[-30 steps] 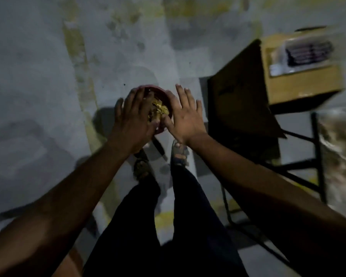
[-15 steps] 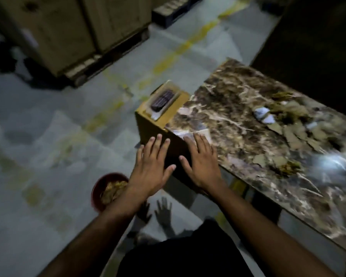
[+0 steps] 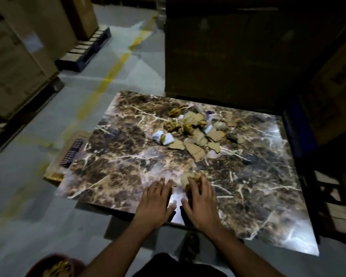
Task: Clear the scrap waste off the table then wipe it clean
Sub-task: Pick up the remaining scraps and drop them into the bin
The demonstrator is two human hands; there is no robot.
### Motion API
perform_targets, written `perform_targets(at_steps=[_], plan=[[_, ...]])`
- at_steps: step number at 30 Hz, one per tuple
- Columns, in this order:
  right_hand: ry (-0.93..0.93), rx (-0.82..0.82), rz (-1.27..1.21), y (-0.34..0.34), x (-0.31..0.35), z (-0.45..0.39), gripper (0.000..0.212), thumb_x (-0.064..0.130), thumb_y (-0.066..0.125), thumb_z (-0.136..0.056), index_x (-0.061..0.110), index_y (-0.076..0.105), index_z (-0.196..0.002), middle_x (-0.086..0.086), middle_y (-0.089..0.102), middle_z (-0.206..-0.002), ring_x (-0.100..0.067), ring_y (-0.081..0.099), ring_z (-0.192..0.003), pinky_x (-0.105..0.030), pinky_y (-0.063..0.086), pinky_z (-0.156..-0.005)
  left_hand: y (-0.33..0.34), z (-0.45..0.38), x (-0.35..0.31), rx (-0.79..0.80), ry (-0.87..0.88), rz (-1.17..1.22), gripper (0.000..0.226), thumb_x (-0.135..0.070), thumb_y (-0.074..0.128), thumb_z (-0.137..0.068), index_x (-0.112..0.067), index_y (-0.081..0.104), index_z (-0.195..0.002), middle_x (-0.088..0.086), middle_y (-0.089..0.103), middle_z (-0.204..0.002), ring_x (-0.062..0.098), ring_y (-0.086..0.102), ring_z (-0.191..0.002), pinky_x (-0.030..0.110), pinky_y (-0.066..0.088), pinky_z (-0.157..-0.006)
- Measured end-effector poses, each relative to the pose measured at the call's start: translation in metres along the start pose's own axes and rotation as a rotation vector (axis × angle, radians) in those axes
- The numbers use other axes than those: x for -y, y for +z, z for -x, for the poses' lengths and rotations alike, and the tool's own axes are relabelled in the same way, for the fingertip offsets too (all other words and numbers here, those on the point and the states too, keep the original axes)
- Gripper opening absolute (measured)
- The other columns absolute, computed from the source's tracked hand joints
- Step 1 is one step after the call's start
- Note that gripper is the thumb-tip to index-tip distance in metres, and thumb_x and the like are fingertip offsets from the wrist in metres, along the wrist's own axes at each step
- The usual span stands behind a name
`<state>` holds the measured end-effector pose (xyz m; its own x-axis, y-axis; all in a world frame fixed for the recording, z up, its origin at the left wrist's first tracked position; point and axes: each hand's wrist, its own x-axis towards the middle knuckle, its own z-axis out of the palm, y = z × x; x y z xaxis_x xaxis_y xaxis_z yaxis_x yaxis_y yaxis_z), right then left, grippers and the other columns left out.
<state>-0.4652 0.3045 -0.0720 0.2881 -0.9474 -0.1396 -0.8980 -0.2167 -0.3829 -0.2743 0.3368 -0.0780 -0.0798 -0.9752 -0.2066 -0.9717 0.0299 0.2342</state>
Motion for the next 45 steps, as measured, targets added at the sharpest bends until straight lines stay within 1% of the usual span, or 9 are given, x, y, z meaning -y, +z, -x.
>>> perform_targets(at_steps=[4, 10, 17, 21, 25, 32, 37, 41, 45], plan=[[0.085, 0.084, -0.068, -0.003, -0.047, -0.014, 0.077, 0.053, 0.050, -0.096, 0.032, 0.012, -0.160, -0.013, 0.008, -0.163, -0.034, 0.017, -0.147, -0.047, 0.030, -0.113, 0.007, -0.020, -0.032, 0.068, -0.120, 0.071, 0.075, -0.048, 0.052, -0.090, -0.017, 0.030, -0.155, 0.015, 0.040, -0.147, 0.037, 0.041, -0.133, 0.045, 0.041, -0.104], [0.087, 0.115, -0.290, -0.004, -0.041, -0.062, 0.071, 0.020, 0.059, -0.097, 0.030, 0.024, -0.157, -0.006, 0.030, -0.139, -0.021, 0.058, -0.100, -0.028, 0.047, -0.079, 0.006, -0.051, -0.034, 0.044, -0.164, 0.281, 0.058, -0.025, 0.052, -0.091, -0.016, 0.036, -0.146, 0.006, 0.034, -0.132, 0.024, 0.045, -0.118, 0.031, 0.042, -0.096], [0.076, 0.077, -0.317, -0.026, -0.024, -0.113, 0.078, 0.010, 0.051, -0.096, 0.033, 0.014, -0.161, -0.002, 0.040, -0.147, -0.020, 0.052, -0.118, -0.031, 0.048, -0.091, -0.025, -0.106, -0.009, 0.005, -0.097, 0.471, 0.066, -0.009, 0.054, -0.085, -0.017, 0.037, -0.149, 0.004, 0.043, -0.137, 0.022, 0.043, -0.127, 0.031, 0.040, -0.106], [0.174, -0.116, -0.326, -0.060, -0.045, -0.149, 0.066, 0.013, 0.063, -0.094, 0.032, 0.037, -0.152, -0.001, 0.050, -0.141, -0.012, 0.053, -0.112, -0.026, 0.048, -0.094, -0.054, -0.133, 0.037, -0.126, -0.075, 0.547, 0.057, -0.008, 0.062, -0.089, -0.019, 0.046, -0.143, 0.003, 0.046, -0.133, 0.021, 0.046, -0.121, 0.036, 0.046, -0.097], [0.282, -0.198, -0.099, -0.091, -0.070, -0.214, 0.055, 0.027, 0.062, -0.096, 0.029, 0.043, -0.148, -0.005, 0.046, -0.147, -0.025, 0.043, -0.129, -0.039, 0.041, -0.102, -0.094, -0.191, 0.085, -0.289, 0.025, 0.491, 0.046, -0.024, 0.056, -0.088, -0.018, 0.054, -0.134, 0.004, 0.052, -0.122, 0.024, 0.048, -0.112, 0.039, 0.045, -0.089], [0.410, 0.110, 0.064, -0.101, -0.112, -0.288, 0.072, 0.083, 0.039, -0.086, 0.059, 0.017, -0.150, -0.006, 0.003, -0.170, -0.046, 0.004, -0.152, -0.072, 0.016, -0.114, -0.116, -0.336, 0.101, 0.054, 0.075, 0.229, 0.075, -0.055, 0.053, -0.089, -0.024, 0.035, -0.154, 0.011, 0.035, -0.158, 0.036, 0.026, -0.144, 0.045, 0.026, -0.114], [0.295, 0.275, 0.034, -0.091, -0.113, -0.297, 0.073, 0.078, 0.033, -0.090, 0.056, 0.007, -0.154, -0.001, -0.005, -0.170, -0.052, -0.001, -0.150, -0.072, 0.021, -0.114, -0.097, -0.374, 0.089, 0.194, 0.102, 0.286, 0.095, -0.076, 0.041, -0.071, -0.039, 0.024, -0.157, 0.004, 0.022, -0.166, 0.035, 0.022, -0.150, 0.050, 0.022, -0.120], [0.184, 0.240, 0.127, -0.089, -0.086, -0.276, 0.065, 0.068, 0.028, -0.099, 0.047, 0.006, -0.157, 0.000, 0.025, -0.165, -0.036, 0.026, -0.150, -0.064, 0.039, -0.107, -0.087, -0.353, 0.072, 0.162, 0.178, 0.282, 0.079, -0.072, 0.036, -0.076, -0.037, 0.042, -0.147, 0.001, 0.036, -0.156, 0.030, 0.032, -0.139, 0.050, 0.036, -0.108], [0.181, -0.082, 0.070, -0.104, -0.081, -0.284, 0.045, 0.050, 0.037, -0.105, 0.041, 0.034, -0.149, 0.003, 0.070, -0.108, -0.016, 0.066, -0.090, -0.031, 0.051, -0.077, -0.093, -0.352, 0.065, -0.061, 0.233, 0.320, 0.049, -0.064, 0.037, -0.088, -0.033, 0.058, -0.119, -0.006, 0.059, -0.122, 0.019, 0.043, -0.113, 0.042, 0.036, -0.091]])
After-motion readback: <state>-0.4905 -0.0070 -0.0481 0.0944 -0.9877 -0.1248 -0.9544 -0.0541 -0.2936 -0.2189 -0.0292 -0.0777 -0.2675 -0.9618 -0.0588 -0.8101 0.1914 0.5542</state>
